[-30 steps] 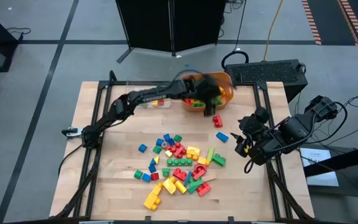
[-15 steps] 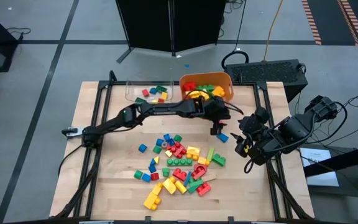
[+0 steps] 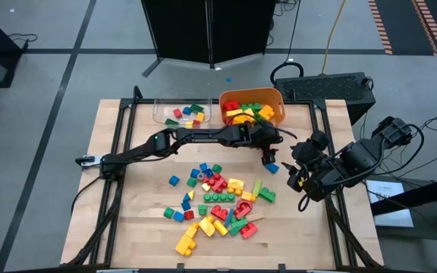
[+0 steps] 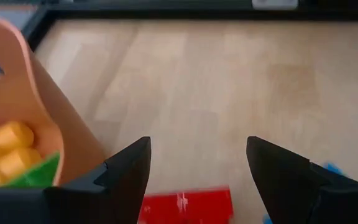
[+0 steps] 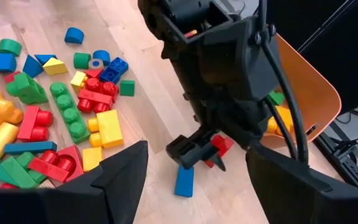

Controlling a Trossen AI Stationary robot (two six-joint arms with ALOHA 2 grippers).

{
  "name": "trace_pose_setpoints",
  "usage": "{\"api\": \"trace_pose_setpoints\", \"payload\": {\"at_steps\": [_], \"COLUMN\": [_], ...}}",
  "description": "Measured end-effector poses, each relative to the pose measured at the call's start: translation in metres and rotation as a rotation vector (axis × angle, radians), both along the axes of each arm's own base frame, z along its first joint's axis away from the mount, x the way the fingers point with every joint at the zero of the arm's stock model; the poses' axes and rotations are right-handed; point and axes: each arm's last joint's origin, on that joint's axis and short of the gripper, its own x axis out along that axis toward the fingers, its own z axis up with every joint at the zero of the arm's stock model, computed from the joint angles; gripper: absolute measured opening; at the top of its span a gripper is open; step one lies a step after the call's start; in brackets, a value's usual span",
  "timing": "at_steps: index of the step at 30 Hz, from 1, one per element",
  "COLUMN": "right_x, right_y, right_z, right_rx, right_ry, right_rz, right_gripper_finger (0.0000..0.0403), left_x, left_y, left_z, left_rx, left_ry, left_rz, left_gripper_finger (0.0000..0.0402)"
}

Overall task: Sort blocks by size
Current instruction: Put the big red game piece into the orange bin

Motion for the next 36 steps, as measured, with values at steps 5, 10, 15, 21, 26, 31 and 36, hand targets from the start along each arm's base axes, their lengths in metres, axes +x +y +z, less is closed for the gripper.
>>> {"api": "trace_pose_setpoints", "payload": {"at_steps": [5, 10, 15, 21, 26, 31, 36], "right_x": [0.0, 0.001, 0.002, 0.003, 0.003, 0.004, 0.005], "right_y": [0.0, 0.001, 0.002, 0.002, 0.002, 0.003, 0.003], "right_z": [0.0, 0.0, 0.001, 0.001, 0.001, 0.002, 0.002], "right_rx": [0.001, 0.009, 0.019, 0.02, 0.028, 0.034, 0.042], "right_ry": [-0.001, -0.01, -0.026, -0.028, -0.039, -0.048, -0.059], "right_rz": [0.001, 0.0, 0.001, 0.002, 0.003, 0.003, 0.003], "right_gripper_finger": [0.0265, 0.0265, 0.0265, 0.0265, 0.0265, 0.0265, 0.0265], "left_x": [0.003, 0.0, -0.007, -0.013, -0.015, -0.017, -0.022], "left_y": [0.002, 0.01, 0.009, -0.019, -0.054, -0.06, -0.048], "left_z": [-0.015, -0.021, -0.029, -0.031, -0.03, -0.016, 0.004], "left_rx": [0.023, -0.053, -0.166, -0.303, -0.375, -0.312, -0.284], "left_ry": [0.008, 0.025, 0.116, 0.235, 0.303, 0.284, 0.264], "left_rz": [0.054, 0.147, 0.197, 0.084, -0.012, -0.028, -0.032], "left_gripper_finger": [0.0267, 0.0267, 0.0267, 0.0267, 0.0267, 0.0267, 0.0267]}}
